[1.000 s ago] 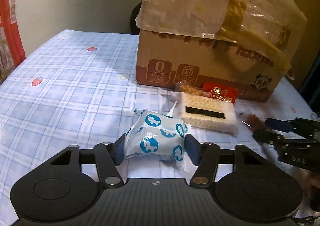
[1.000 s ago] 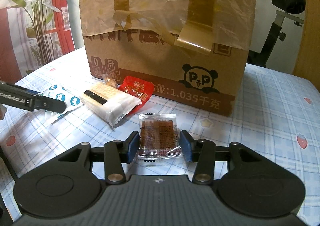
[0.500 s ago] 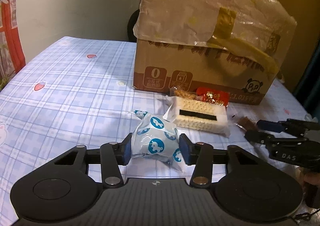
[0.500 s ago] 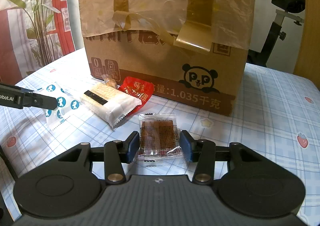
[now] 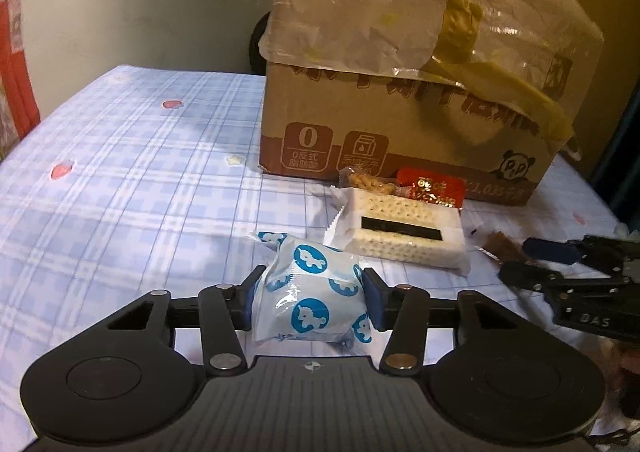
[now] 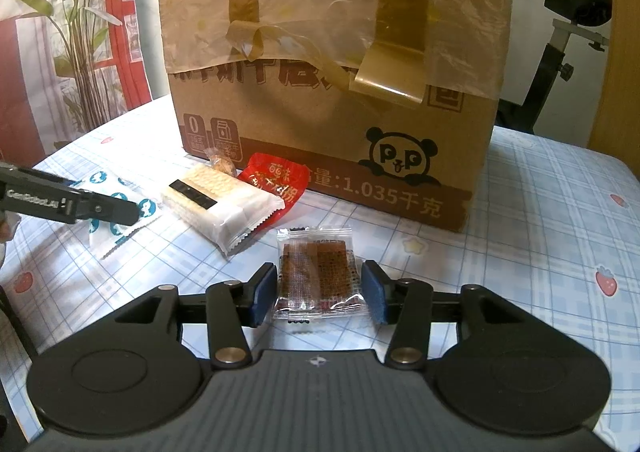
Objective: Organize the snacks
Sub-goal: 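Carry both snacks over the open box and open both tools to drop them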
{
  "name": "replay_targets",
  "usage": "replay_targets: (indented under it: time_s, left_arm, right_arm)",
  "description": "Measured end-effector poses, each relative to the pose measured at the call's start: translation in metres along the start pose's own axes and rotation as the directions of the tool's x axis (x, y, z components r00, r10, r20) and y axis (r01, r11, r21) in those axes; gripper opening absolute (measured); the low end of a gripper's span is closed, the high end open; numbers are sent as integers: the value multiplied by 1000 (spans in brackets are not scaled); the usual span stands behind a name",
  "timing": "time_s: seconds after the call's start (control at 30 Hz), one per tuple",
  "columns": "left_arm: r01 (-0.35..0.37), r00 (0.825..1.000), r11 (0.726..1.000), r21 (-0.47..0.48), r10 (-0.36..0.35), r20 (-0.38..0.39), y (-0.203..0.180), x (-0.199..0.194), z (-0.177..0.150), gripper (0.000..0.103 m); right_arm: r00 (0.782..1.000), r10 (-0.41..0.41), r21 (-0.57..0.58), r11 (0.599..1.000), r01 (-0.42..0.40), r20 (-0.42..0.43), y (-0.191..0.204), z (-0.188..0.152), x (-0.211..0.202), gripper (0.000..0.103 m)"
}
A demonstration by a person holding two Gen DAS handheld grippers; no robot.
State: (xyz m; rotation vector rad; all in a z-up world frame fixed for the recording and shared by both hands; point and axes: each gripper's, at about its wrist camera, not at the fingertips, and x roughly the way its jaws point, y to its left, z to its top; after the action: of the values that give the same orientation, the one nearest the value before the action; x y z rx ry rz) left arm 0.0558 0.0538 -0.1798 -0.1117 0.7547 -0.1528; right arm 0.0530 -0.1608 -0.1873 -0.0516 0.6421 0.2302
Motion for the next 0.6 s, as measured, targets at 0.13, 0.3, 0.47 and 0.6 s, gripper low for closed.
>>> replay_targets:
  time_s: [0.13,0.3,0.47,0.6]
  left_arm:
    - [3,1000,1000,-28,-3,9,3,-9,-6,50]
    - [-2,999,999,-34,3,39,3,-21,-4,50]
    - [8,997,1000,-16,-6,72,-1,-32,-1,50]
    - [16,995,1000,-10,-15,97,-3,-40,1,50]
  right_arm:
    - [1000,1,0,1000,-1,0,0,0,0,50]
    - [1000,3,2,1000,-3,2,0,0,0,50]
    - [1000,-3,-18,1000,4,15,2,0,-6,48]
    - [998,0,-12,1000,1,60,3,0,-20,48]
